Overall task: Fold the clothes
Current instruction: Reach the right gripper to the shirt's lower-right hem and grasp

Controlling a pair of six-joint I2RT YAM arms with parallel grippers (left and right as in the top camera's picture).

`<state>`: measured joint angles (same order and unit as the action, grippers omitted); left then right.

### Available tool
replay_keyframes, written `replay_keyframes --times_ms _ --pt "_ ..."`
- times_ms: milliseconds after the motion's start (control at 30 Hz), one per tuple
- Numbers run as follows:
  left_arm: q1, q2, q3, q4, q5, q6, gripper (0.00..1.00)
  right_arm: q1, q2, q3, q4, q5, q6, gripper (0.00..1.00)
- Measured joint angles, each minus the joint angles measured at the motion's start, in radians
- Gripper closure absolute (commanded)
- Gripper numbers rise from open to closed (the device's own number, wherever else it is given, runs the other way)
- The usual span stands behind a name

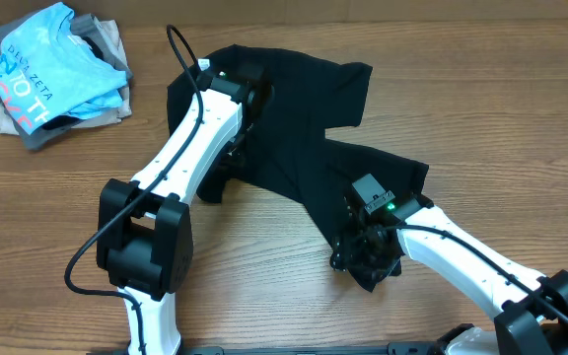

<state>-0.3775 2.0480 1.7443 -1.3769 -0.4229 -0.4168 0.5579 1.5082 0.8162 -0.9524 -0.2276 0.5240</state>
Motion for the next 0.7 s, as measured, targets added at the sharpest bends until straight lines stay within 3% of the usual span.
replay_keyframes --times_ms 200,533,700 --pt "0.0 0.0 0.0 0.0 0.0 0.0 0.79 0.0 0.0 -0.046 0.015 0.006 0.007 0.33" --pt "0.001 0.0 0.0 0.004 0.054 0.005 0.53 0.0 0.0 -0.061 0.05 0.007 0.023 0.32" --pt "0.015 0.0 -0.034 0.089 0.143 0.061 0.48 0.0 0.0 -0.064 0.062 0.008 0.026 0.32"
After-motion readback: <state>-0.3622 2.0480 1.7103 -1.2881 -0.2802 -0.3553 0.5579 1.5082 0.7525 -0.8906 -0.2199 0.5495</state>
